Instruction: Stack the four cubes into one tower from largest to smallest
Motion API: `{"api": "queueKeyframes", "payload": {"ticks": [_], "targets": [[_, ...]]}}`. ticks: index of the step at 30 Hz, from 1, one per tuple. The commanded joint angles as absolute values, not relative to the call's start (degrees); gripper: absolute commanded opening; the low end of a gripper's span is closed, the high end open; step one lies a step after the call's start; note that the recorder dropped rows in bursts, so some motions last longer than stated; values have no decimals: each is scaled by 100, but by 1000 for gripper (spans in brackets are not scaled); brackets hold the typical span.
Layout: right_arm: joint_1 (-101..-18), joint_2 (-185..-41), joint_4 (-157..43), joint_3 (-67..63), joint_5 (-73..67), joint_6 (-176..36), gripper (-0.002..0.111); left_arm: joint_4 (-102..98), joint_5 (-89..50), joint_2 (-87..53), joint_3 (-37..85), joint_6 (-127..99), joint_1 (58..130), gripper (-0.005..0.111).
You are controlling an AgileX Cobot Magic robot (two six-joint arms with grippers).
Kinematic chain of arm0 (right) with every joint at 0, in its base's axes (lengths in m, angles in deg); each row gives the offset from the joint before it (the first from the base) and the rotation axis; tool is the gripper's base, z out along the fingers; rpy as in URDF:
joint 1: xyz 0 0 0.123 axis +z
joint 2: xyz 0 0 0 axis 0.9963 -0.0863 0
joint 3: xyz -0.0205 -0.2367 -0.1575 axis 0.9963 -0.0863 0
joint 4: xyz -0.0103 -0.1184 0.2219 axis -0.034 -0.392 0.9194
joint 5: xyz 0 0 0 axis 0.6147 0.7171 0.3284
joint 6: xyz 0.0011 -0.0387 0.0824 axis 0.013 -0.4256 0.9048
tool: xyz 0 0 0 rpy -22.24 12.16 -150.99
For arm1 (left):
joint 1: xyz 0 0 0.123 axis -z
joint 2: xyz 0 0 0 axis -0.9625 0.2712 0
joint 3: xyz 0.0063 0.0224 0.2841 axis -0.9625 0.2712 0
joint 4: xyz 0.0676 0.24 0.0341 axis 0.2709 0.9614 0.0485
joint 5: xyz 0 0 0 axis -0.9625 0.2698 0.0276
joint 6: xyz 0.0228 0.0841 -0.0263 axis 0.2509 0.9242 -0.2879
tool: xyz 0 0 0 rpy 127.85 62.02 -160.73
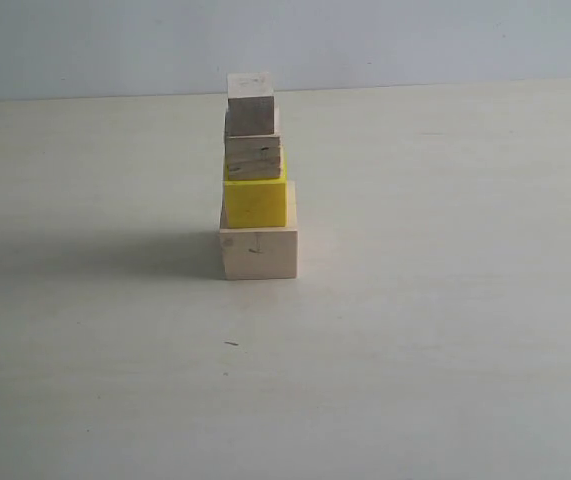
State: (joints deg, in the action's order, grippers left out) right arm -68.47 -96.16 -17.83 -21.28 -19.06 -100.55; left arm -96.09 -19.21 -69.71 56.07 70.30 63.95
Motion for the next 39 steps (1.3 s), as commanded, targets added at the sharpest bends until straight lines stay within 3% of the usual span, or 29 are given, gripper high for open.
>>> {"api": "queueKeyframes", "payload": {"ticks": [1,5,8,13,16,28,39], "targets": [[-6869,-9597,-1805,-2162,-1899,-10068,0,-9734,-2359,-7241,5646,6990,6346,0],[-6869,-9597,-1805,-2162,-1899,-10068,0,-9722,-2348,-7416,5783,6835,6346,0],[-6869,-9597,-1805,-2162,-1899,-10068,0,-8570,-2282,-7528,6041,5142,6346,0],[-6869,-9597,-1805,-2162,-1899,-10068,0,-2619,-1438,-7818,6775,-868,6336,0],[-6869,-9597,-1805,-2162,-1899,-10068,0,-1210,-849,-8104,7111,-3102,6336,0],[-6869,-9597,-1805,-2162,-1899,-10068,0,-1198,-331,-8690,7913,-2695,6347,0],[-6869,-9598,-1805,-2162,-1923,-10068,0,-1038,-342,-8690,8301,-2478,7125,0]]}}
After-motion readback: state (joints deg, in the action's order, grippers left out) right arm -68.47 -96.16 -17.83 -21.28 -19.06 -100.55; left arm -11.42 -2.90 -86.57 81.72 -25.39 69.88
